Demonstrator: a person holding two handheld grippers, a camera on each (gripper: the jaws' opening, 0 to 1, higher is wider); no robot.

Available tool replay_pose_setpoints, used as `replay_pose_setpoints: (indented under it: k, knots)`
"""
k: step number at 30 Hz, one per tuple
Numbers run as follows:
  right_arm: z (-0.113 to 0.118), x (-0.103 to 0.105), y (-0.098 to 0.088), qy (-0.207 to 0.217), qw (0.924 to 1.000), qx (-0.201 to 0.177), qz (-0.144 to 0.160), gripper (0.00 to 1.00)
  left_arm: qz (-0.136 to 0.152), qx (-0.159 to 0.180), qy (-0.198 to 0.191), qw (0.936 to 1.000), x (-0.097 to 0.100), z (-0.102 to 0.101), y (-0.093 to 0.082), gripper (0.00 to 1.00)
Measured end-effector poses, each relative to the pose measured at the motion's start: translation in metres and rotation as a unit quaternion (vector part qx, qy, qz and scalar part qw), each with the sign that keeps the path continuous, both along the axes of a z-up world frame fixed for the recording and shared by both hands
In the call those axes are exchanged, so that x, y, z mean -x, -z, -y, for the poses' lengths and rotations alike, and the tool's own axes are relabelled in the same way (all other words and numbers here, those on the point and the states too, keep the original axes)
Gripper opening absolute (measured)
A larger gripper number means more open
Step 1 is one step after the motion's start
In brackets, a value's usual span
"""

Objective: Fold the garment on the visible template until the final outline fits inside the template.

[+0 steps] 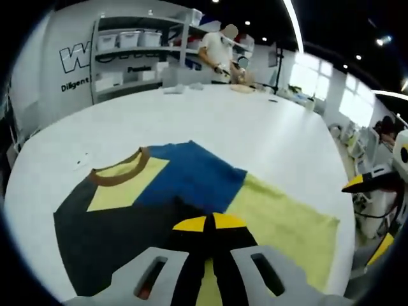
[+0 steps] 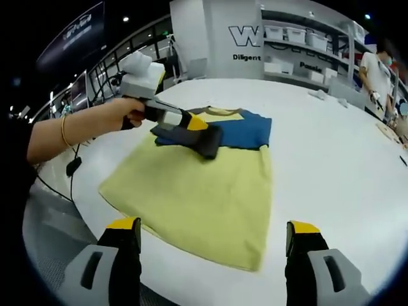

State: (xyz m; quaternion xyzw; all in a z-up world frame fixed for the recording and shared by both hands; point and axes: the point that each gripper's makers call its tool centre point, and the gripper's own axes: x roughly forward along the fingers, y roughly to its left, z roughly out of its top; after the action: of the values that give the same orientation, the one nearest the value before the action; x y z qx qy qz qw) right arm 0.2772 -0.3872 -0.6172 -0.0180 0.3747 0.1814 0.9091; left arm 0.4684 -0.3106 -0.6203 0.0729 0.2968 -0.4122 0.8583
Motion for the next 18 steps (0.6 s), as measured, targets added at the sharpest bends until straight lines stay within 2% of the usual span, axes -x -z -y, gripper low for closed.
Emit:
replay_pose_setpoints:
  k: [3, 12, 18]
  knots:
    - [0.000, 0.000, 0.000, 0.003, 1.0000, -0.003, 0.000, 0.93, 0.013, -0.004, 0.011, 0.9999, -0.002, 0.011, -0.003, 0.00]
    - [0.003, -0.004, 0.001, 0.010, 1.0000, -0.002, 0.001, 0.92, 0.002, 0.020, -0.001, 0.9998, -0.014, 0.030, 0.001, 0.00]
    - [0.004, -0.007, 0.003, 0.010, 1.0000, -0.001, 0.000, 0.92, 0.010, 0.016, 0.010, 0.9998, -0.011, 0.037, 0.004, 0.01]
